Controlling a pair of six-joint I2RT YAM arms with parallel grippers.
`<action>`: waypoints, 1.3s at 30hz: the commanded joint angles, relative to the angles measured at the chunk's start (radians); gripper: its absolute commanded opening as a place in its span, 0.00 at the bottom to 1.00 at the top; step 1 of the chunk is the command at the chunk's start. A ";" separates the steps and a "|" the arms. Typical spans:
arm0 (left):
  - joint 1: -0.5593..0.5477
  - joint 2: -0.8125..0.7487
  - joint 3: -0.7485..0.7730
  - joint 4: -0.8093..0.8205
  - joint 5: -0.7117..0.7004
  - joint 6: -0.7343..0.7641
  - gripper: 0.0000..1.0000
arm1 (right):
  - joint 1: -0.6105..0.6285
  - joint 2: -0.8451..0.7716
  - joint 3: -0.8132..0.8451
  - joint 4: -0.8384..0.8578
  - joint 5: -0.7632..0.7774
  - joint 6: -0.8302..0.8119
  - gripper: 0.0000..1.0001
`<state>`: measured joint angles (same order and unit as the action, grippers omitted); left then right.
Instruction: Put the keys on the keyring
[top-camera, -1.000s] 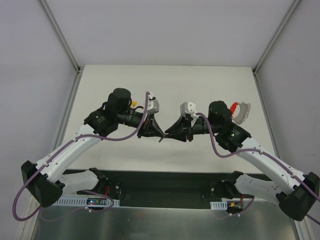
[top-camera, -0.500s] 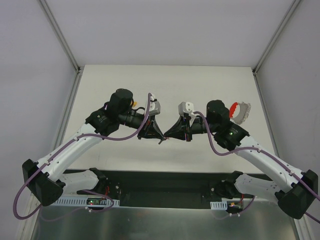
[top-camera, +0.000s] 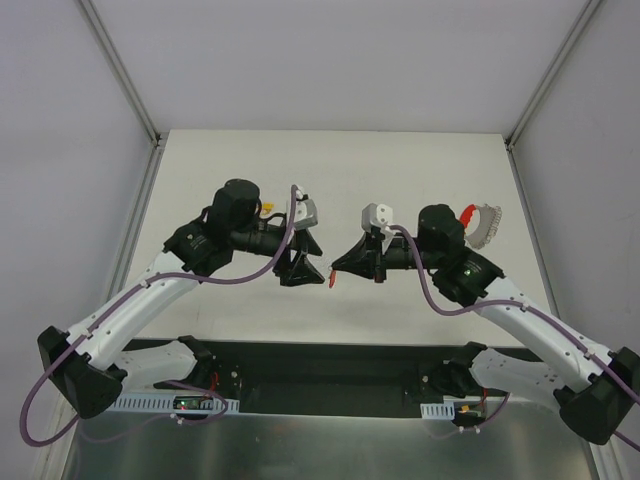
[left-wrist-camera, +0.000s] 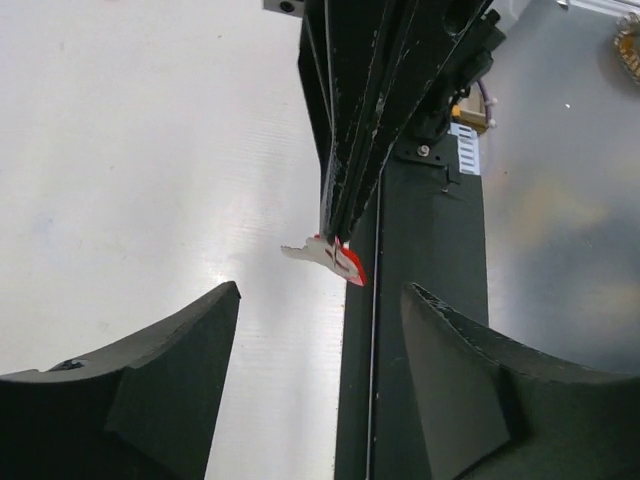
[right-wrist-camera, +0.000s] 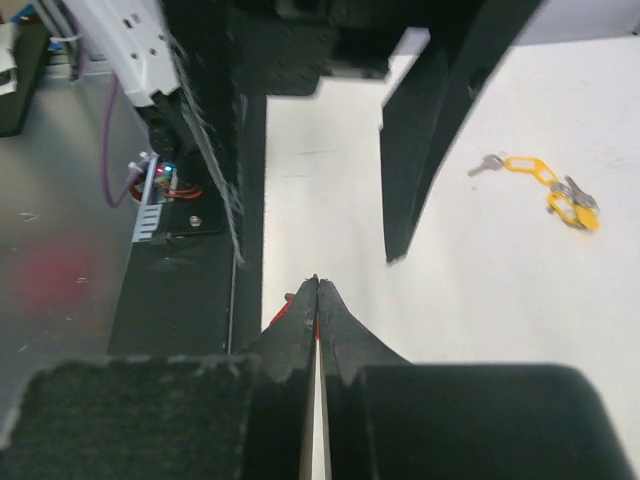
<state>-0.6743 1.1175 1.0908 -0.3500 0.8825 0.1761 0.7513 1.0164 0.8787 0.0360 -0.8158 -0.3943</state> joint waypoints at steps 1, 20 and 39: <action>-0.007 -0.116 -0.014 0.008 -0.152 0.010 0.74 | -0.006 -0.076 -0.058 -0.008 0.171 -0.002 0.01; -0.007 -0.228 -0.144 0.013 -0.971 -0.018 0.90 | -0.013 -0.380 -0.412 -0.410 1.274 0.560 0.01; -0.005 -0.255 -0.167 0.016 -1.042 -0.015 0.92 | -0.179 0.338 -0.337 0.269 1.172 0.399 0.01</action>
<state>-0.6743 0.8749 0.9329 -0.3496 -0.1234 0.1680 0.5922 1.2591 0.5014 0.0505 0.4179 0.0521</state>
